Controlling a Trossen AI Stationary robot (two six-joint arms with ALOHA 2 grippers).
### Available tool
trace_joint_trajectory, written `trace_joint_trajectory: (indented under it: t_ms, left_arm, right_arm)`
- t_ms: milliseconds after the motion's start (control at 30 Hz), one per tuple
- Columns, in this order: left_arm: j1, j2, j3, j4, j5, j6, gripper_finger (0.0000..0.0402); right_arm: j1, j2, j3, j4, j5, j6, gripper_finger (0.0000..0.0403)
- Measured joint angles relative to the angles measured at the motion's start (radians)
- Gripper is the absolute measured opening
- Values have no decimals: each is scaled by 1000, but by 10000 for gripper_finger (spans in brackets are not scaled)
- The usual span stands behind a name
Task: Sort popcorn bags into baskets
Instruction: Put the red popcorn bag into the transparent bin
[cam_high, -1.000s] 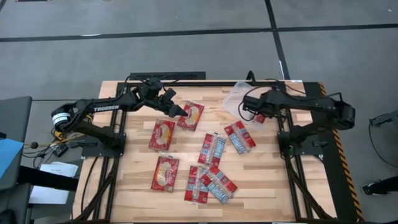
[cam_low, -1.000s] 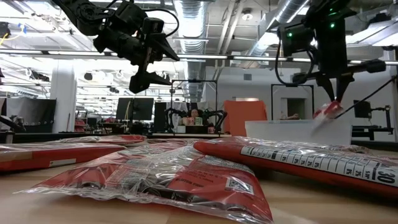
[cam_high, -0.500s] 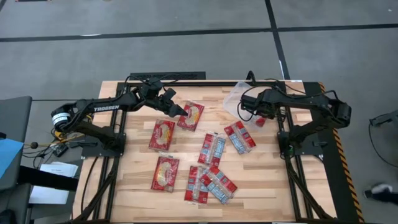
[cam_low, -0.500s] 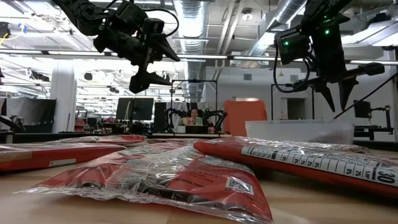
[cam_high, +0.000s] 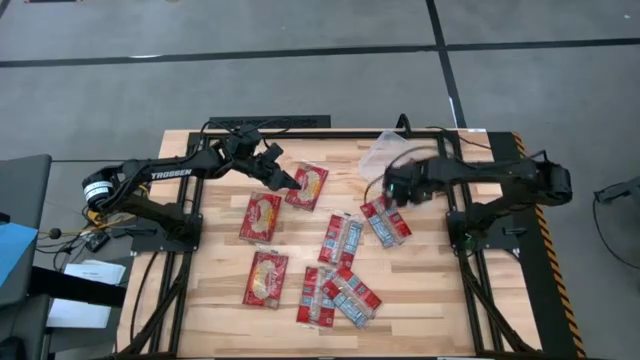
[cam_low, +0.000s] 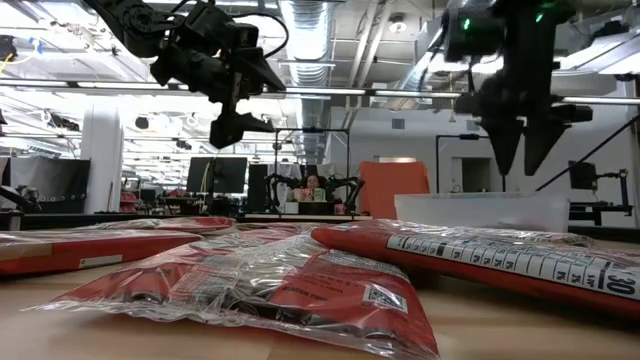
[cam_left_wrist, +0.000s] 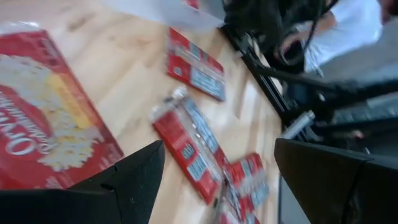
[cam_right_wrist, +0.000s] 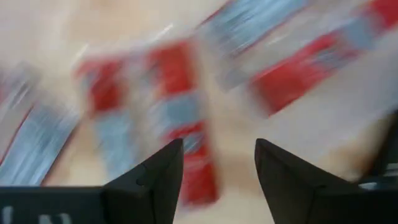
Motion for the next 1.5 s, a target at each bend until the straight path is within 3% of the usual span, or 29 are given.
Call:
trace_joint_trajectory:
  t_ms: [167,333,567,800,967,1100,1333,1500]
  left_arm:
    - [0,0,0,0,18,13,293]
    - [0,0,0,-4,10,28,293]
    - [0,0,0,-18,6,24,293]
    - [0,0,0,-35,9,20,293]
    - [0,0,0,-52,-1,31,293]
    - [0,0,0,-55,-2,32,293]
    - [0,0,0,-66,-3,39,293]
    - [0,0,0,-69,-10,38,293]
  right_arm:
    - [221,34,1,39,-7,168,244]
    - [303,93,-8,4,-9,272,271]
    - [325,253,-39,119,-12,303,282]
    - [345,357,-29,379,-177,244,282]
    - [374,361,49,423,-166,225,282]
    - [374,342,94,352,-103,210,282]
    - [360,332,74,282,-50,172,282]
    - [345,348,17,412,-62,138,282]
